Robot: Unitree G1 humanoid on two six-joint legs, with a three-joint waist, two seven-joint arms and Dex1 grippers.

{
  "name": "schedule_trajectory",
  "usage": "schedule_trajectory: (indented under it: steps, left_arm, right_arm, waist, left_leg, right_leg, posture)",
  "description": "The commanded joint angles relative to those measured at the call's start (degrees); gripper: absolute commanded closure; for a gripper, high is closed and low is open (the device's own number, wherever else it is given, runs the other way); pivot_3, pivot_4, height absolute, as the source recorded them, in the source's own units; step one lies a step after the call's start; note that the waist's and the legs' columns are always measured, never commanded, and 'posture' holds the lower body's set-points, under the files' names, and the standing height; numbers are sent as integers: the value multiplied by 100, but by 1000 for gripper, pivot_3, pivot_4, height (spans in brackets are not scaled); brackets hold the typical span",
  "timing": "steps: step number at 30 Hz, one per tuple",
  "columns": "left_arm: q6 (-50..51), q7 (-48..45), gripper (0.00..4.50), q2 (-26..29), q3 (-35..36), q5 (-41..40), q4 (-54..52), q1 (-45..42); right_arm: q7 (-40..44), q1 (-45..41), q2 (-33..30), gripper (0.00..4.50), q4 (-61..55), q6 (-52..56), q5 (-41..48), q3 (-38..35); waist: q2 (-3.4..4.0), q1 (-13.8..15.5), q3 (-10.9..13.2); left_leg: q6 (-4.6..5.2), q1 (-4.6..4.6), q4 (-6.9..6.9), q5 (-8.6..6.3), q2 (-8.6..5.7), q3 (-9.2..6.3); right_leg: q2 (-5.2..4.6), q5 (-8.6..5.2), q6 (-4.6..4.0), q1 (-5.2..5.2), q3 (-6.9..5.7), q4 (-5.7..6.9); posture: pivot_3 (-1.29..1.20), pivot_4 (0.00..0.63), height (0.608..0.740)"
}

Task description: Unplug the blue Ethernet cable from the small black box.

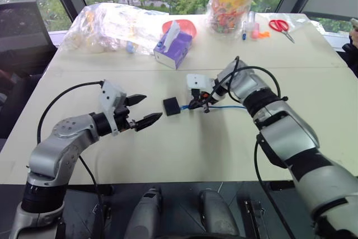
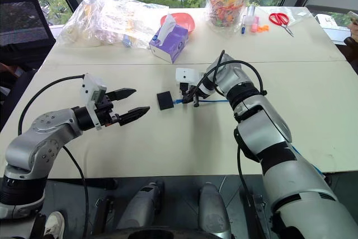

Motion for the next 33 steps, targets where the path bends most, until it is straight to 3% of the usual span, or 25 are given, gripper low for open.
schedule_trajectory:
  steps: [1,5,9,15,22,33]
  left_arm:
    - [-137,-56,0,-14,-24,12,-30,-38]
    - [-243,-155,0,-64,-194,101,273,-390]
    - [-108,-176,0,-342,-179,-146,682,-925]
    - [255,-245,0,-676,-2,-594,1366,-1793]
    - [218,-763,0,-635,-392,-421,1971,-2390]
    - [613,-1492,0,-606,-460,-646,2188,-2730]
  right_arm:
    - [-188,92,38,4444,-146,-78,-57,-181]
    - [-760,581,-287,4444,-1417,-383,180,-718]
    - [-1742,1937,-804,4444,-3843,-752,283,-1444]
    - [-3151,3641,-959,4444,-6192,-1014,41,-2183]
    - [-4732,4769,-1042,4444,-7222,-1643,-1226,-2180]
    - [-5122,4939,-1281,4444,-7328,-2043,-1602,-2072]
  waist:
    - [0,-8,0]
    - [0,7,0]
    - [0,103,0]
    - [-2,71,0]
    - [-2,63,-1]
    - [-2,57,-1]
  left_leg:
    - [0,0,0,0,0,0]
    - [-5,3,2,3,0,-3]
    - [-7,-6,4,5,-3,-7]
    - [-7,-8,5,5,-2,-8]
    - [-6,-1,12,7,-1,-2]
    - [-5,-1,18,7,-2,-2]
  right_leg:
    - [1,0,0,0,0,1]
    - [1,0,-1,0,0,9]
    - [0,-1,1,-3,0,10]
    - [-2,-1,3,-2,-1,7]
    - [-1,-2,0,2,2,12]
    - [-3,-9,-14,9,3,8]
  posture:
    - [0,150,728]
    - [0,150,728]
    - [0,150,728]
    - [0,150,728]
    - [0,150,728]
    - [0,150,728]
